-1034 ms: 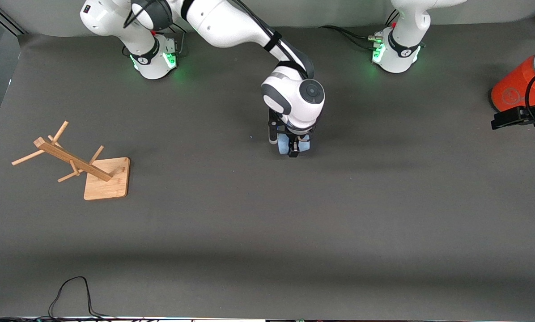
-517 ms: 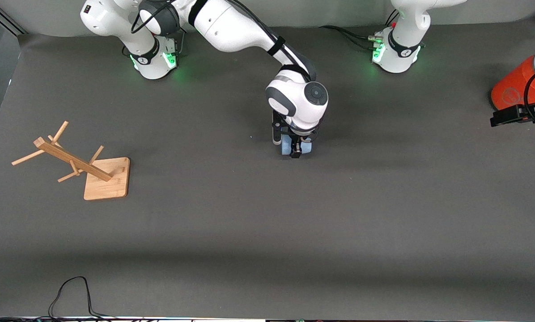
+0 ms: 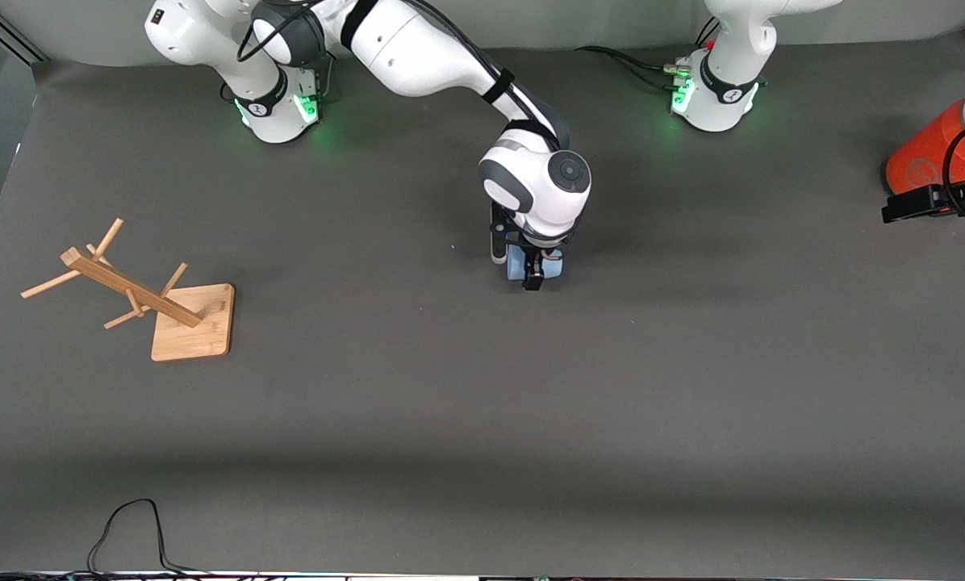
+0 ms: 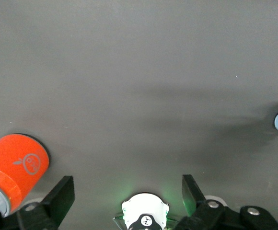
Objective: Rotate and upright cup with both arms
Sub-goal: 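Release the blue cup on its side with the right gripper, then withdraw the right gripper while the left gripper reaches toward the cup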
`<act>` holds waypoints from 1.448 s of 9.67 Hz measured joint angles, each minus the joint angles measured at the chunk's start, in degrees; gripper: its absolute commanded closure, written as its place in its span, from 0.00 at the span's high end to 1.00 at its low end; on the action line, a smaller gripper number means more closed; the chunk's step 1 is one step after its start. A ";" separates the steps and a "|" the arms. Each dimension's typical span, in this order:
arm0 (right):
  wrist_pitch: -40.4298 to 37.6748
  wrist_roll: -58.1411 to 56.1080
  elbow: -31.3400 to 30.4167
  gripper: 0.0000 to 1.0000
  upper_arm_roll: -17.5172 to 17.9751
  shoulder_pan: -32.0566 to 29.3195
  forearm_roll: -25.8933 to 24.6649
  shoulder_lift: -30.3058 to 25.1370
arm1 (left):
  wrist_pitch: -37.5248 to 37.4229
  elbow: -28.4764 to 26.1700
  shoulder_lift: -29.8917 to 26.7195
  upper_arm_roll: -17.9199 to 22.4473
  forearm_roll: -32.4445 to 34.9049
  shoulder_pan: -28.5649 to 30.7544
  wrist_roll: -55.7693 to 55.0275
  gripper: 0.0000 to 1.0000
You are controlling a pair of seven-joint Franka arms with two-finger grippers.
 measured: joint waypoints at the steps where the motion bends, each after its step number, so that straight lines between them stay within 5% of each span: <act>1: 0.00 0.00 0.53 1.00 -0.08 -0.01 0.00 -0.04 | 0.00 0.00 0.00 0.00 0.00 -0.02 0.00 1.00; 7: -15.72 -4.36 2.29 1.00 -0.54 -1.11 2.49 -11.72 | -0.05 0.06 0.00 -0.01 0.02 -0.06 0.00 1.00; 11: -34.45 -27.59 2.11 1.00 -1.13 -10.36 3.81 -25.75 | -0.13 0.06 0.02 -0.01 0.05 -0.09 -0.01 1.00; 14: -41.01 -45.01 0.21 1.00 -1.47 -17.89 3.85 -34.78 | -0.15 0.07 0.02 -0.01 0.07 -0.11 -0.01 1.00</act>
